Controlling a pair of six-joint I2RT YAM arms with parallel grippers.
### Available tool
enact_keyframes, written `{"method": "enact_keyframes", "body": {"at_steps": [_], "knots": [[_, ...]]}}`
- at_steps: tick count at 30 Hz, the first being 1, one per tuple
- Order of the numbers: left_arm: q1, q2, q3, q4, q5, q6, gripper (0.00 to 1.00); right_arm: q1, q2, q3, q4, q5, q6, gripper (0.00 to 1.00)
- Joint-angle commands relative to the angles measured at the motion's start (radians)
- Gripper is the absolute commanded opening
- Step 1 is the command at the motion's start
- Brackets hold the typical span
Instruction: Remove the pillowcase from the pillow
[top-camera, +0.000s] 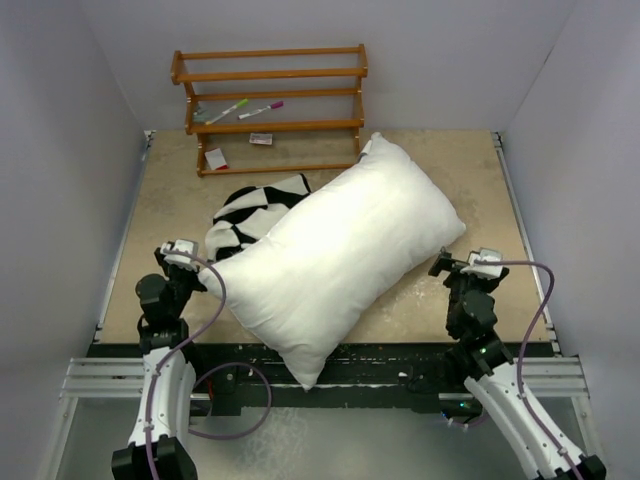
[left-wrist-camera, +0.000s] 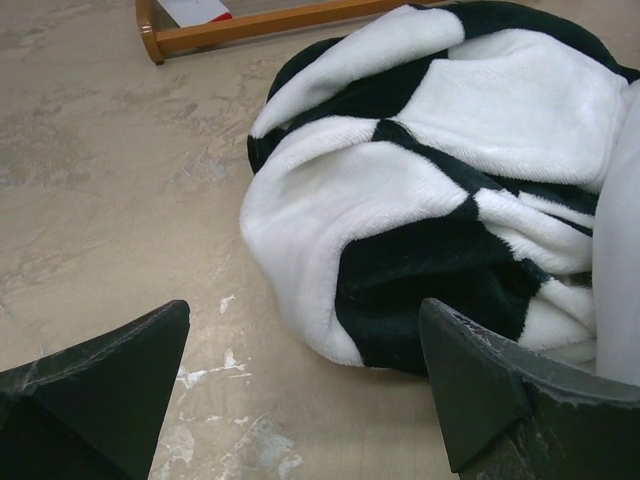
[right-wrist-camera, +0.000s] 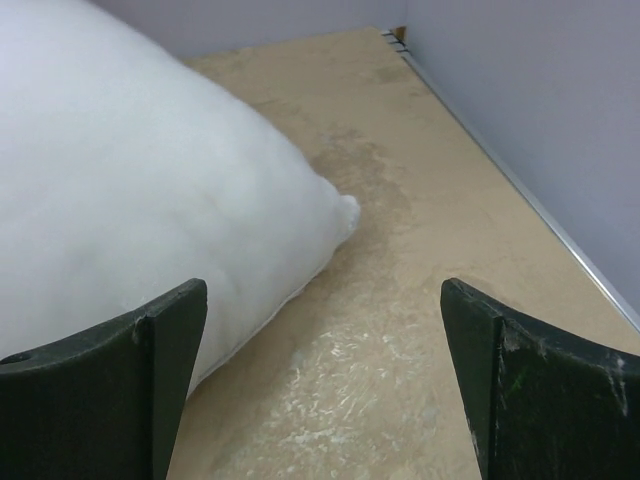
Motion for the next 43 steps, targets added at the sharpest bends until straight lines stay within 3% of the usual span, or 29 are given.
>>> {"method": "enact_keyframes", "body": {"at_steps": [1,3,6,12,19,24,27,43], "knots": [[-0.006,-0.015,-0.026,0.053,0.020,0.012,0.99,0.005,-0.214,-0.082,-0.025,-0.219,-0.130,1.00],[-0.005,-0.015,-0.026,0.051,0.015,0.010,0.99,0.005,-0.273,-0.109,-0.018,-0.126,-0.114,1.00],[-0.006,0.008,-0.022,0.059,0.018,0.013,0.99,0.005,-0.234,-0.122,0.011,-0.182,-0.099,1.00],[-0.007,-0.040,-0.027,0.035,0.018,0.011,0.99,0.005,0.032,-0.101,0.178,-0.062,-0.041,1.00],[-0.007,-0.027,-0.025,0.039,0.018,0.011,0.99,0.005,-0.152,-0.119,0.065,-0.091,-0.063,1.00],[-0.007,-0.022,-0.025,0.042,0.018,0.010,0.99,0.005,-0.074,-0.112,0.117,-0.155,-0.086,1.00],[-0.007,-0.015,-0.023,0.047,0.019,0.012,0.99,0.005,-0.019,-0.110,0.158,-0.106,-0.067,1.00],[-0.007,-0.018,-0.023,0.045,0.021,0.013,0.99,0.005,-0.036,-0.111,0.145,-0.091,-0.059,1.00]]}}
